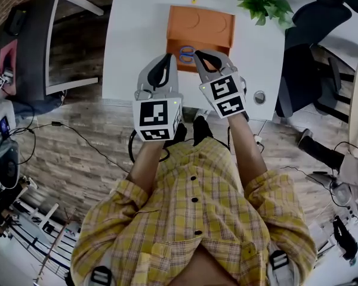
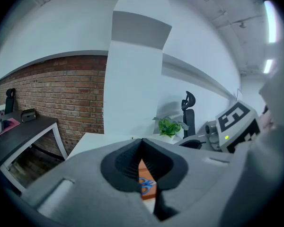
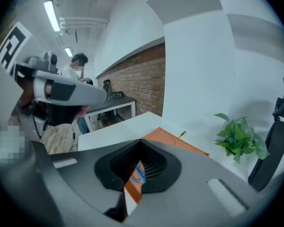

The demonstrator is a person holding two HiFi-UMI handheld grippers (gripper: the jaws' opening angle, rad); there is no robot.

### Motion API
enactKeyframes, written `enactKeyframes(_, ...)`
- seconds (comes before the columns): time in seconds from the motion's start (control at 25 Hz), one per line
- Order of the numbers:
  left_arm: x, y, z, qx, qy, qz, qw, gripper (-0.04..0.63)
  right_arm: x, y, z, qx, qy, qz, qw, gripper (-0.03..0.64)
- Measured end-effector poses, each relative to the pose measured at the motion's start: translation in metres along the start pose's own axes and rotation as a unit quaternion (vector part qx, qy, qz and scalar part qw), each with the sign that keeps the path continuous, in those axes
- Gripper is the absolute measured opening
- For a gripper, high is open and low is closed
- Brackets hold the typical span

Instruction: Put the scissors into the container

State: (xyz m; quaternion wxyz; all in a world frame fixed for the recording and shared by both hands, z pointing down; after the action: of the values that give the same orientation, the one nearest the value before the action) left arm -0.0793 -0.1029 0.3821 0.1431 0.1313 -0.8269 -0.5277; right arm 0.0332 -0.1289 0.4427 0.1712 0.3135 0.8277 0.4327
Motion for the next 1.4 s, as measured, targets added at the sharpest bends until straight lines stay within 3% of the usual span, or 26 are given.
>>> enactKeyframes(0.6,-0.033,-0.016,0.033,-0.032,0.018,-0.021,0.9991,0.005,0.014,-0.021,0.070,-0.110,0.060,-0.065,0.990,0.006)
enactKeyframes(1.4,-0.062,-0.043,0.068,-0.077,0.041,-0.046,0.9951,0.005,0.031,-0.051,0.138,-0.189,0.108,-0.072,0.973,0.006)
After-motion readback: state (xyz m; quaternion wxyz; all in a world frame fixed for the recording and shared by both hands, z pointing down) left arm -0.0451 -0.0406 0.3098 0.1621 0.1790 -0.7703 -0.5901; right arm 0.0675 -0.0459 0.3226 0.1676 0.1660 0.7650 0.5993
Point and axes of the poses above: the fingertips, and each gripper's own axes: z backward along the fingers, x to its left, y out of its underside, the point moved 6 cm from there along z, backward along the fingers
